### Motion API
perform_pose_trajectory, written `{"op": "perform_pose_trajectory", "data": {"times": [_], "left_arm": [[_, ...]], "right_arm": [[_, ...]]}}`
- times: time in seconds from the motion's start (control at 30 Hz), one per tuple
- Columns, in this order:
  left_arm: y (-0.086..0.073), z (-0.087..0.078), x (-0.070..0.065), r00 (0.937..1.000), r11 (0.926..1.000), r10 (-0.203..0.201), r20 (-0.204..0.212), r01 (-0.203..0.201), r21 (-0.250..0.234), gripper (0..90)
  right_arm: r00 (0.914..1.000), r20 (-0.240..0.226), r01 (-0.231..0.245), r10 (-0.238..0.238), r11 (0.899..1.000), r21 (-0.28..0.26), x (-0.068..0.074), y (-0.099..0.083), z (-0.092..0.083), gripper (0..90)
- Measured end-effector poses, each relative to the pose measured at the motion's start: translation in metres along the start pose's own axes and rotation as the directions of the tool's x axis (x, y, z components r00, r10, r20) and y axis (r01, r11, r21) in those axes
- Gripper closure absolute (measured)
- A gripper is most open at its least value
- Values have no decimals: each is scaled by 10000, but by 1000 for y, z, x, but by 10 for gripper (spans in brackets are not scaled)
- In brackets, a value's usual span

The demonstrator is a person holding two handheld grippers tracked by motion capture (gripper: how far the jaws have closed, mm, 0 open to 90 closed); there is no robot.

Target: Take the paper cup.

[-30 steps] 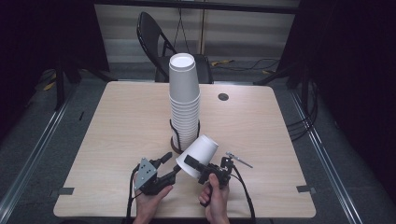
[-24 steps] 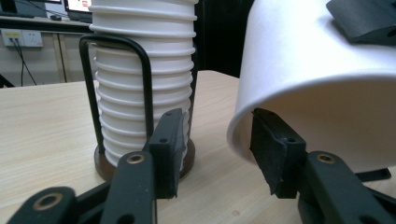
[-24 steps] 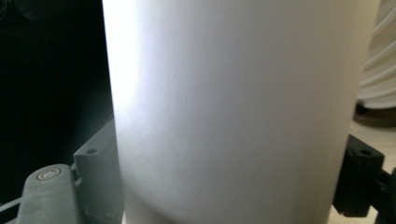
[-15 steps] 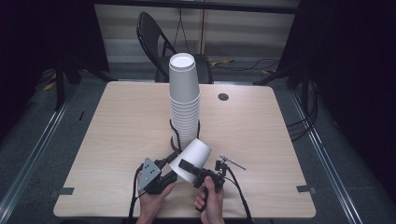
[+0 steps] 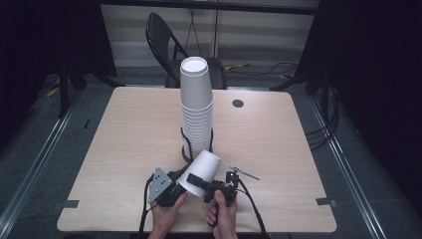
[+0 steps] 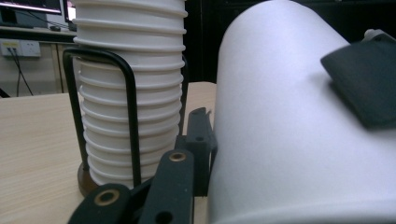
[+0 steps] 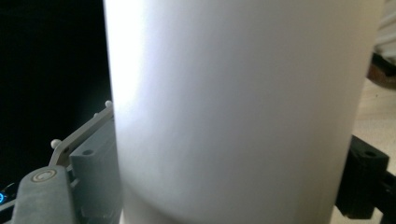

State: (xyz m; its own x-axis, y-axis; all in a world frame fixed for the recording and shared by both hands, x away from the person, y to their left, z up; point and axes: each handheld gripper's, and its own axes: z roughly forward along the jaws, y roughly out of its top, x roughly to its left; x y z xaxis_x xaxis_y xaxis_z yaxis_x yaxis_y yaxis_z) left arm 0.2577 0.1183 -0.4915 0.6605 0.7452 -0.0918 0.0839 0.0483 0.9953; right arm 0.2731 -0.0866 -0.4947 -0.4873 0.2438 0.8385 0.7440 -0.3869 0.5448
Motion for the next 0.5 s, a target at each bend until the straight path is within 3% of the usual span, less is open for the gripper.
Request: {"op": "perform_pose_trajectory", "data": {"times": [0.07,0.2,0.5], "left_arm": [[0,-1,0,9999,9999,140,-6,-140,-12,829],[1,-1,2,9994,9995,-297,156,295,126,845],[0,-4,5,9977,9982,-575,369,570,167,856]], "right_arm": [[10000,-71,53,-53,10000,-55,0,1,0,129],[9990,121,424,-424,9991,-34,3,2,1,101],[9975,63,705,-705,9975,-3,3,6,2,90]]}}
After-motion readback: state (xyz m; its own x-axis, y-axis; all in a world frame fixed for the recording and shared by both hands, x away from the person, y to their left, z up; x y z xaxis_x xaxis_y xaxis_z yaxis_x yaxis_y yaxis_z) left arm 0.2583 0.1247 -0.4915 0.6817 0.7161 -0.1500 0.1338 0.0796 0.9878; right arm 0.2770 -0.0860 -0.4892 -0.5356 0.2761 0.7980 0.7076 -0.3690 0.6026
